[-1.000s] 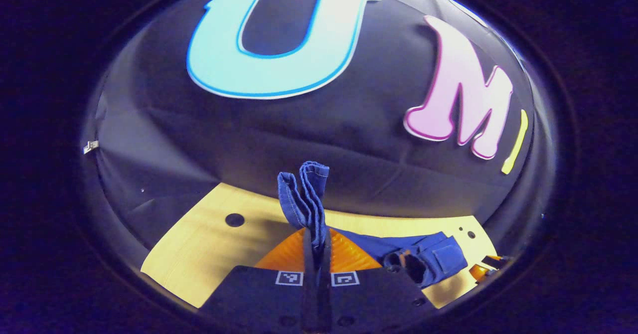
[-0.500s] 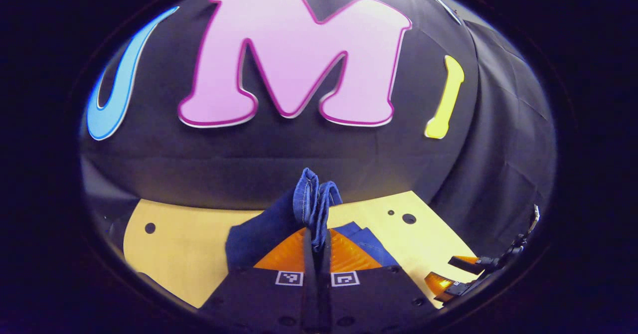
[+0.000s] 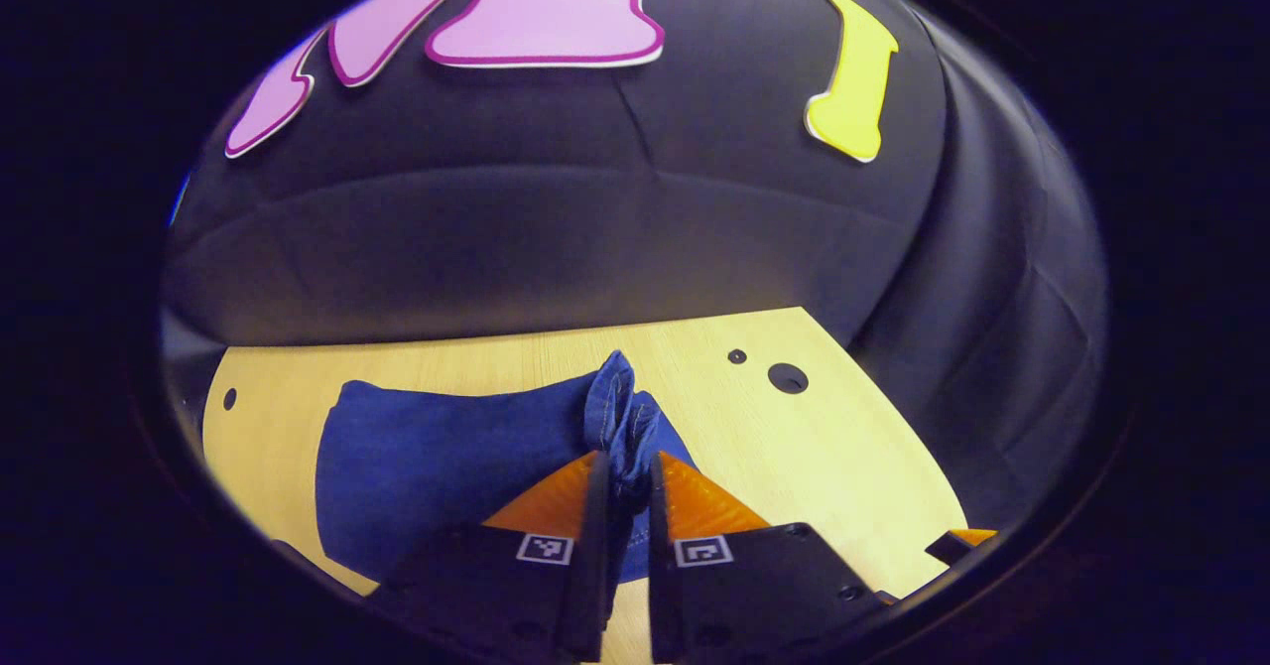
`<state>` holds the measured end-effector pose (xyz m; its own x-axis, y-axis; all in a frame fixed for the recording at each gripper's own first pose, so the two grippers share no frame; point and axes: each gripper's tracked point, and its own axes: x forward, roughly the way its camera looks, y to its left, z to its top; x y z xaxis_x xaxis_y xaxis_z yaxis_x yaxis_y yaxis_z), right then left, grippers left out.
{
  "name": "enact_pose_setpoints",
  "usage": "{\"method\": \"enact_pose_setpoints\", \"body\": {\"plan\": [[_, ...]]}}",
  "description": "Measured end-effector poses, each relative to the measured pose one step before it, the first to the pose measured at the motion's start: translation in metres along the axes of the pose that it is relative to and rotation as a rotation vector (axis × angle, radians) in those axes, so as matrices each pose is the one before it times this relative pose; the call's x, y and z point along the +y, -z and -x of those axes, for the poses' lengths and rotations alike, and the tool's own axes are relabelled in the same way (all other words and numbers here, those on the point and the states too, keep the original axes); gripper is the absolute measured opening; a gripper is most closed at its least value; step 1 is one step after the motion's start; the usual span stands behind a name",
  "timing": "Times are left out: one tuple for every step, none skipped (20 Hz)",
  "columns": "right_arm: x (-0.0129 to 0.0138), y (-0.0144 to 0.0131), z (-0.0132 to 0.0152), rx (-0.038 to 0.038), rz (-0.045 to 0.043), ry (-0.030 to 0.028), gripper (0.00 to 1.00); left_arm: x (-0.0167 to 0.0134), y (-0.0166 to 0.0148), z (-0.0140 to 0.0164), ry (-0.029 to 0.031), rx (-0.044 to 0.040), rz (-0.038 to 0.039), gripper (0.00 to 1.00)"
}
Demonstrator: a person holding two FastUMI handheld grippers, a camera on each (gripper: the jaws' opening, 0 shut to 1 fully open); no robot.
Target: Grasp the waist and the cuffs of the jeans and fold them to make the two legs overlap; first hold the waist and fold one-third of the jeans toward the cuffs, then hold the cuffs and fold the remaining one-third in the same direction to finish folding.
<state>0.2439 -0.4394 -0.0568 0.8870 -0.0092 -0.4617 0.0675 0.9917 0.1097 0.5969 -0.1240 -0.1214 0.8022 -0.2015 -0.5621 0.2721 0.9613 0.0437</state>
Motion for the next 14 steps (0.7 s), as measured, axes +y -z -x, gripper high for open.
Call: {"method": "enact_pose_setpoints", "body": {"plan": [[0.00083,-0.00136,0.00406,-0.00119,0.00223,-0.00061,0.98,-0.00629,-0.00011,0.00171,0.01222,0.00057,-0.00494,0.27],[-0.00030,0.00102,0.01113,-0.00042,-0.00066,-0.00063,0.98,-0.00603,-0.00324,0.00581,0.01810,-0.01886,0.00227,0.57],[0.00041,-0.00193,0.01047,-0.00017,-0.00151,0.00071,0.98,-0.00380,-0.00464,0.00765,0.01659,-0.02413,0.00668,0.61],[0.00069,-0.00441,0.00859,-0.00015,-0.00124,0.00149,0.98,-0.00216,-0.00685,0.01366,0.01367,-0.02947,0.00374,0.68],[0.00283,-0.00699,0.00768,-0.01033,0.00040,-0.00026,0.98,0.00391,-0.00791,0.02019,0.00174,-0.02987,-0.00183,0.81],[0.00285,-0.00948,0.00672,-0.01488,0.00394,0.00031,0.98,0.00390,-0.00618,0.02019,0.00681,-0.03613,-0.00493,0.99],[0.00215,-0.00854,0.00743,-0.01449,0.00812,-0.00246,0.98,0.00857,-0.00775,0.02074,-0.00598,-0.04053,-0.01101,1.00],[0.00365,-0.00775,0.00759,-0.01220,0.01220,-0.00293,0.97,0.01128,-0.01034,0.02443,-0.01208,-0.04706,-0.00820,1.00],[0.00398,-0.00740,0.01075,-0.01050,0.01334,-0.00266,0.98,0.01087,-0.00848,0.02627,-0.00486,-0.04436,-0.00318,1.00],[0.00528,-0.00854,0.00932,-0.01240,0.01113,-0.00356,0.98,0.01207,-0.01071,0.02635,-0.01032,-0.04293,0.00479,0.99],[0.00726,-0.00866,0.00957,-0.01294,0.00479,-0.00487,0.98,0.01002,-0.00885,0.02647,-0.01034,-0.03677,0.00915,0.99],[0.00855,-0.00811,0.00946,-0.01539,-0.00070,-0.00991,0.98,0.01150,-0.00850,0.02634,-0.01763,-0.02425,0.00487,0.98],[0.00993,-0.00919,0.00928,-0.01721,-0.00289,-0.01092,0.98,0.01358,-0.00708,0.02679,-0.01578,-0.01953,-0.00136,0.97],[0.00986,-0.00772,0.00922,-0.01380,0.00211,-0.00938,0.97,0.01241,-0.00744,0.02509,-0.01650,-0.01778,-0.01006,0.97]]}}
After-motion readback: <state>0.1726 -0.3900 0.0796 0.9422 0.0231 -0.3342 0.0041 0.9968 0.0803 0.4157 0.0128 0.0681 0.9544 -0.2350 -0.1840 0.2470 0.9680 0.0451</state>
